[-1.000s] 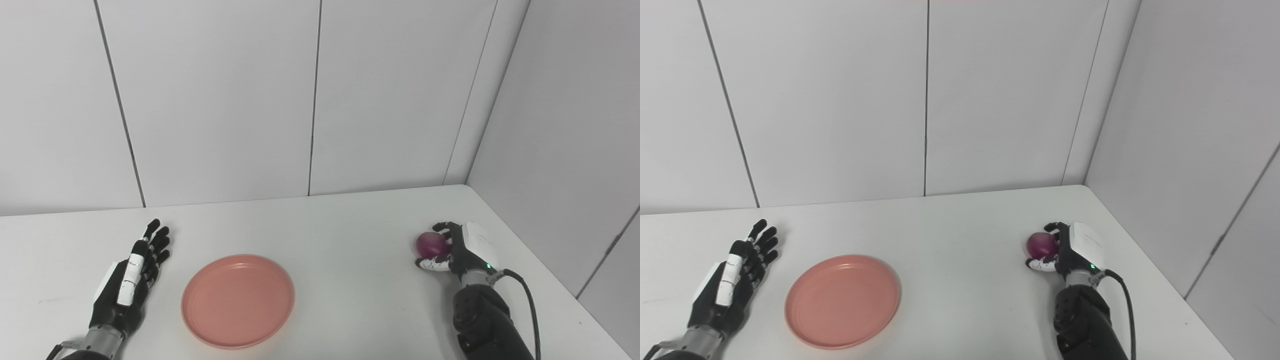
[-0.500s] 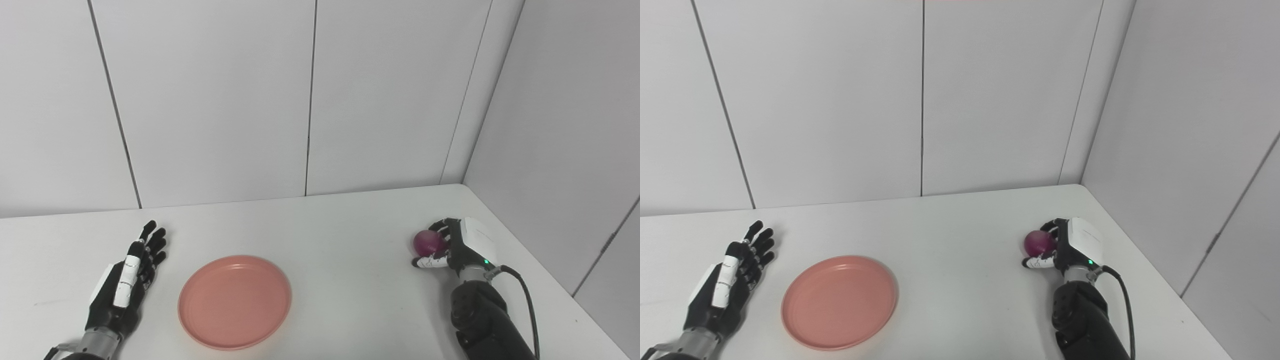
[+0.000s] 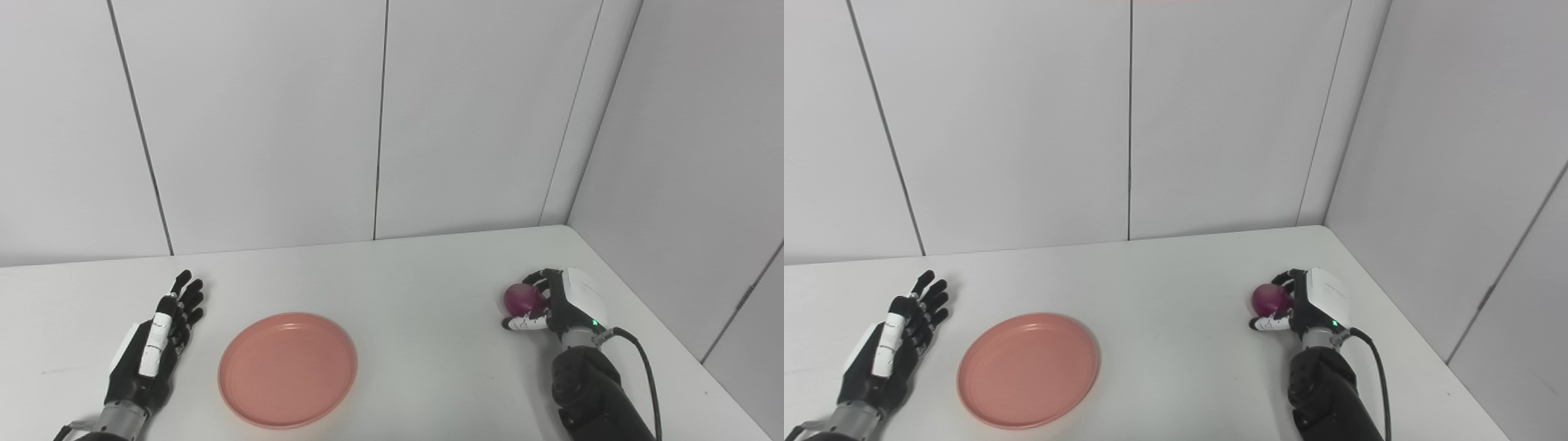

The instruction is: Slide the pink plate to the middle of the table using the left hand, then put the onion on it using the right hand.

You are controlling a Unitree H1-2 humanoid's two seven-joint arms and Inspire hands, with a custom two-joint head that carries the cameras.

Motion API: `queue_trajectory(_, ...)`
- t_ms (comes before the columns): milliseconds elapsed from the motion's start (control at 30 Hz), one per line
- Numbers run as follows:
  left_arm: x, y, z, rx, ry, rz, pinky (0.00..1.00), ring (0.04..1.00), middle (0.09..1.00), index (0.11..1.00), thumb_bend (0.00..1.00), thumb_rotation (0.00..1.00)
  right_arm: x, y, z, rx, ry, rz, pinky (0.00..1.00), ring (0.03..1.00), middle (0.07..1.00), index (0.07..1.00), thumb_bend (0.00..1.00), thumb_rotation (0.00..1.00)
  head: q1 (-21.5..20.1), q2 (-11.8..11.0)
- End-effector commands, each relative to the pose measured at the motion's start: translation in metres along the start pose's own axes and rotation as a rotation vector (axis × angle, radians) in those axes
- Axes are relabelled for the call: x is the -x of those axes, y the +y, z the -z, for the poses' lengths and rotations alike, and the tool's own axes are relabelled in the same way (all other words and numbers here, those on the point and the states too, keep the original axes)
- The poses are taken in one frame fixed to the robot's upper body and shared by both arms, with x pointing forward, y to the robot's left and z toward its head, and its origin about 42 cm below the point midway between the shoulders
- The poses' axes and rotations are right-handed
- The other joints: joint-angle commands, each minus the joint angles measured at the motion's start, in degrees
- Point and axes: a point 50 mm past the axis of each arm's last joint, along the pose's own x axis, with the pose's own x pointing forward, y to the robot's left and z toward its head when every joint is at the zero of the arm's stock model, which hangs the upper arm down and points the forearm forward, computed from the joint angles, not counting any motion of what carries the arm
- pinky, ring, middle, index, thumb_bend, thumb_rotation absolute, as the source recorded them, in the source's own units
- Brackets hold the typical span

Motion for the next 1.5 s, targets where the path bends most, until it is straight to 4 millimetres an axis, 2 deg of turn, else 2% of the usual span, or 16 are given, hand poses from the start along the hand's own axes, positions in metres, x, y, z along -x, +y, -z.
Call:
queue_trajectory(0, -0.008, -0.001, -0.010, -0.005, -0.042, 0.009, 1.00, 1.000, 0.981, 0.976, 0.90, 0.94, -0.006, -0.020, -0.016, -0.040, -0.074, 0.088, 0.32, 0.416, 0.465, 0.491, 0.53, 0.00, 0.3, 0.1)
queue_trajectory(267, -0.007, -0.005, -0.011, -0.017, -0.039, 0.038, 1.00, 1.000, 0.988, 0.983, 0.91, 0.96, 0.007, -0.036, -0.034, -0.126, -0.138, 0.170, 0.32, 0.425, 0.498, 0.476, 0.53, 0.00, 2.9, 0.4)
queue_trajectory(433, -0.008, -0.008, -0.012, -0.047, -0.029, 0.103, 1.00, 1.000, 0.999, 0.999, 0.92, 1.00, 0.022, -0.043, -0.050, -0.158, -0.175, 0.187, 0.32, 0.420, 0.476, 0.493, 0.53, 0.00, 5.7, 0.7)
queue_trajectory(567, -0.008, -0.010, -0.012, -0.047, -0.027, 0.110, 1.00, 1.000, 1.000, 1.000, 0.89, 1.00, 0.030, -0.046, -0.057, -0.190, -0.205, 0.189, 0.31, 0.414, 0.444, 0.513, 0.52, 0.00, 7.7, 0.8)
queue_trajectory(667, -0.009, -0.013, -0.015, -0.043, -0.030, 0.099, 1.00, 1.000, 0.998, 1.000, 0.85, 1.00, 0.038, -0.048, -0.064, -0.221, -0.261, 0.187, 0.27, 0.366, 0.418, 0.521, 0.52, 0.00, 9.4, 0.9)
queue_trajectory(933, -0.007, -0.023, -0.020, -0.031, -0.057, 0.096, 1.00, 1.000, 0.989, 0.987, 0.81, 1.00, 0.050, -0.037, -0.071, -0.248, -0.346, 0.137, 0.29, 0.377, 0.420, 0.522, 0.52, 0.00, 13.5, 0.9)
queue_trajectory(1100, -0.006, -0.032, -0.022, -0.020, -0.069, 0.064, 0.98, 0.972, 0.962, 0.954, 0.81, 0.94, 0.058, -0.025, -0.076, -0.241, -0.374, 0.086, 0.29, 0.374, 0.421, 0.525, 0.52, 0.00, 15.5, 1.0)
queue_trajectory(1300, -0.005, -0.042, -0.023, -0.007, -0.084, 0.040, 0.98, 0.969, 0.960, 0.948, 0.83, 0.90, 0.063, -0.014, -0.106, -0.278, -0.453, 0.021, 0.27, 0.365, 0.415, 0.527, 0.52, 0.00, 19.3, 1.0)
queue_trajectory(1433, -0.004, -0.048, -0.024, -0.008, -0.084, 0.033, 0.99, 0.974, 0.965, 0.954, 0.85, 0.89, 0.068, -0.008, -0.121, -0.274, -0.504, -0.014, 0.32, 0.402, 0.430, 0.526, 0.52, 0.00, 21.5, 1.1)
queue_trajectory(1467, -0.004, -0.050, -0.024, -0.009, -0.083, 0.032, 0.99, 0.975, 0.966, 0.956, 0.85, 0.90, 0.069, -0.006, -0.123, -0.273, -0.513, -0.022, 0.28, 0.369, 0.419, 0.527, 0.52, 0.00, 21.6, 1.1)
